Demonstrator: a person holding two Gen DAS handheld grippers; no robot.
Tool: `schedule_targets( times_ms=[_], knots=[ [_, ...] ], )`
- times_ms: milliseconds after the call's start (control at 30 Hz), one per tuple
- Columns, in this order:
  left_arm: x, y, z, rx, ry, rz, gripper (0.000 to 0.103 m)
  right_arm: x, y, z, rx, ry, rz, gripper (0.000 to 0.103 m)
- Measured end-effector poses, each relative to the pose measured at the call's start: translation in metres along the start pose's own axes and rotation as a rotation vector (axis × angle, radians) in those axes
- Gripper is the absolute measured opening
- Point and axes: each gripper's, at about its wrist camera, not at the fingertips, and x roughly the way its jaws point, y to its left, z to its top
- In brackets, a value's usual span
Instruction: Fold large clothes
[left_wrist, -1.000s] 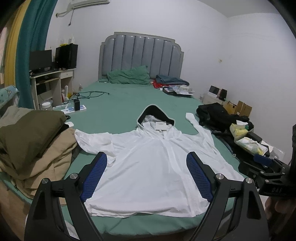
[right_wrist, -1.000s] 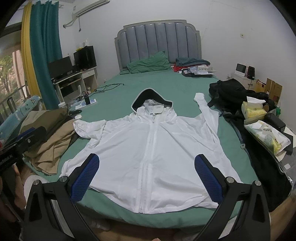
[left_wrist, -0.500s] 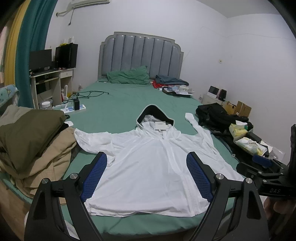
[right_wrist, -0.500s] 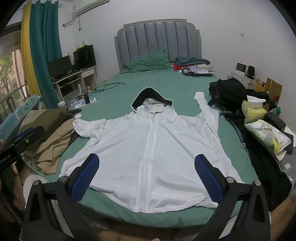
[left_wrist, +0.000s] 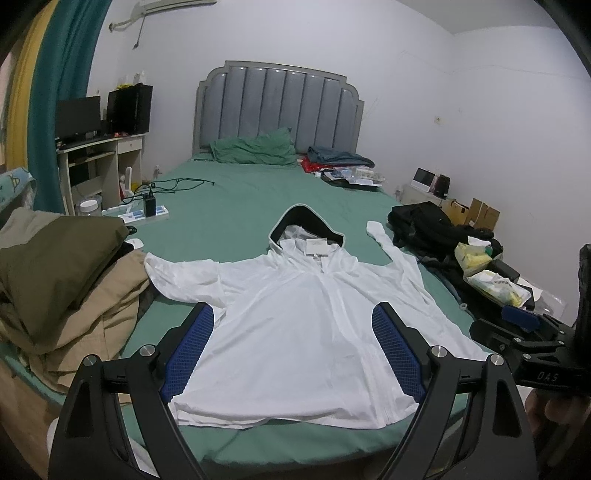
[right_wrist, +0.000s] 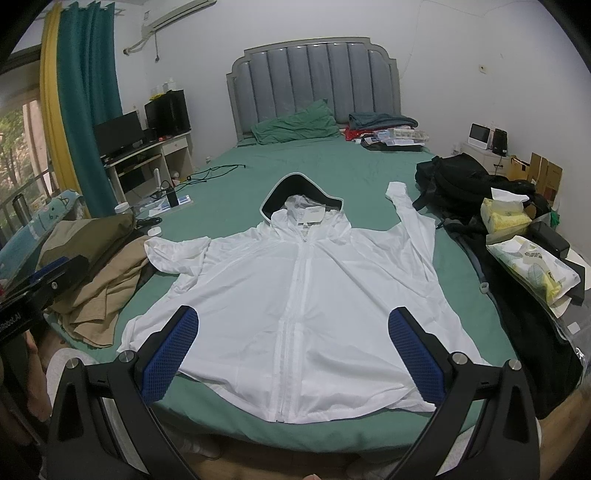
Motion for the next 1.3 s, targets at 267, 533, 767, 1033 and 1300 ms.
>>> schedule_targets(
  times_ms=[267, 533, 767, 1033, 1300],
  knots=[
    [0.000, 0.000, 0.000, -0.002, 0.002, -0.003, 0.090, 0.000, 0.000, 0.000, 0.002, 0.001, -0.001, 0.102],
    [0.000, 0.000, 0.000, -0.003, 0.000, -0.001, 0.090, 0.001, 0.000, 0.000, 0.002, 0.004, -0.001, 0.102],
    [0.003, 0.001, -0.002, -0.006, 0.008, 0.000, 0.090, 0.001, -0.002, -0.001, 0.002, 0.009, 0.000, 0.102],
    [0.035, 0.008, 0.002, -0.005, 0.062, 0.031, 0.090, 0.023, -0.009, 0.001, 0.003, 0.032, -0.001, 0.102],
    [0.101, 0.030, 0.013, 0.004, 0.140, 0.107, 0.090, 0.072, -0.022, 0.014, -0.002, 0.067, 0.013, 0.102]
  ],
)
